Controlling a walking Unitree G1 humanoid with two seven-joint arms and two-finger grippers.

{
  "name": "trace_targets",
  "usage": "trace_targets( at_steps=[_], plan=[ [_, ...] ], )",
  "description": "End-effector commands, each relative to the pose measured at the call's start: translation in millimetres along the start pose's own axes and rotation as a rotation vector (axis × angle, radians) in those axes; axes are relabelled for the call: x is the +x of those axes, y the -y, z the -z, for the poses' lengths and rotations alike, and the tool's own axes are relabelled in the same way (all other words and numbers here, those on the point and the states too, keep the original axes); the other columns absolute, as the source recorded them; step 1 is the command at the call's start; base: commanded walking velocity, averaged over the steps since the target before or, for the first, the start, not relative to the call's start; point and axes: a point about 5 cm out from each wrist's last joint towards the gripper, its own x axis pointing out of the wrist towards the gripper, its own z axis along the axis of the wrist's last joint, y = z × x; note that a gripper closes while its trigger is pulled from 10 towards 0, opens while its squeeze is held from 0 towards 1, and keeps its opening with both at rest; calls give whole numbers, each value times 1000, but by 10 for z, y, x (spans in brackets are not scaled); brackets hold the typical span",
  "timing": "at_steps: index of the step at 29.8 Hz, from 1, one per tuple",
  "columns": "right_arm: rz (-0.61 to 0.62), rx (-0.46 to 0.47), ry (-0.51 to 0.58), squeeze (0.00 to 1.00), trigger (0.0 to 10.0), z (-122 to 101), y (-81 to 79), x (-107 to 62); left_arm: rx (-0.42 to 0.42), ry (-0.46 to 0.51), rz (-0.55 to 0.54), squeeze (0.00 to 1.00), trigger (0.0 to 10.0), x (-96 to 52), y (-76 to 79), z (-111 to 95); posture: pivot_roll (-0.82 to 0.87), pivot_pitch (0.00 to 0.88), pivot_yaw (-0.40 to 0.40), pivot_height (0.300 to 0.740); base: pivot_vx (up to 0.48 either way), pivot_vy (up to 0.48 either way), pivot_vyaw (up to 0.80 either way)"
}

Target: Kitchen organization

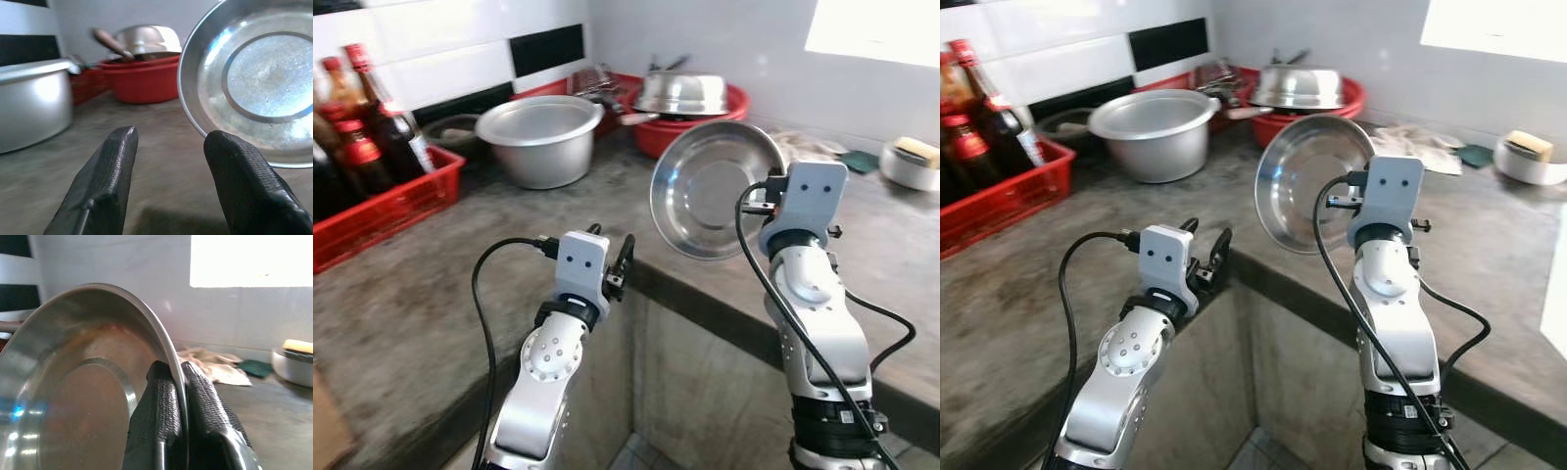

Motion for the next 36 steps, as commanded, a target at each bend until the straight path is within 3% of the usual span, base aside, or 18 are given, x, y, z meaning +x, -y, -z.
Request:
trace_targets(
  at_steps=[1, 7, 17, 25, 26, 27, 36],
  plan=[
    [19, 2, 51, 0, 0, -103, 39, 1, -11, -11, 3, 0, 10000, 10, 15, 15, 8, 13, -9, 740, 0, 0, -769],
    [12, -1, 42, 0, 0, -78, 32, -19, -19, -7, -4, 0, 10000, 19, -4, 10, 7, 6, -8, 740, 0, 0, -769],
    [9, 0, 41, 0, 0, -76, 17, -28, -25, 1, 2, 0, 10000, 6, 0, 5, 7, 1, -9, 740, 0, 480, -769],
    [22, -15, 36, 0, 0, -70, 31, -18, 13, 2, 19, 0, 10000, 21, 15, 5, 6, 0, -6, 740, 0, -45, -671],
    [23, -23, 35, 0, 3647, -68, 33, -17, 24, 0, 23, 0, 10000, 20, 22, 10, 4, 0, -4, 740, 0, -435, 0],
    [25, -26, 34, 0, 10000, -64, 35, -17, 31, 0, 29, 0, 10000, 19, 31, 13, 4, 0, -4, 740, 0, -435, 0],
    [65, -39, 15, 0, 10000, -43, 114, 6, 40, 2, 33, 0, 10000, 13, 34, 13, 4, 6, -4, 740, 0, -434, 0]
  ],
)
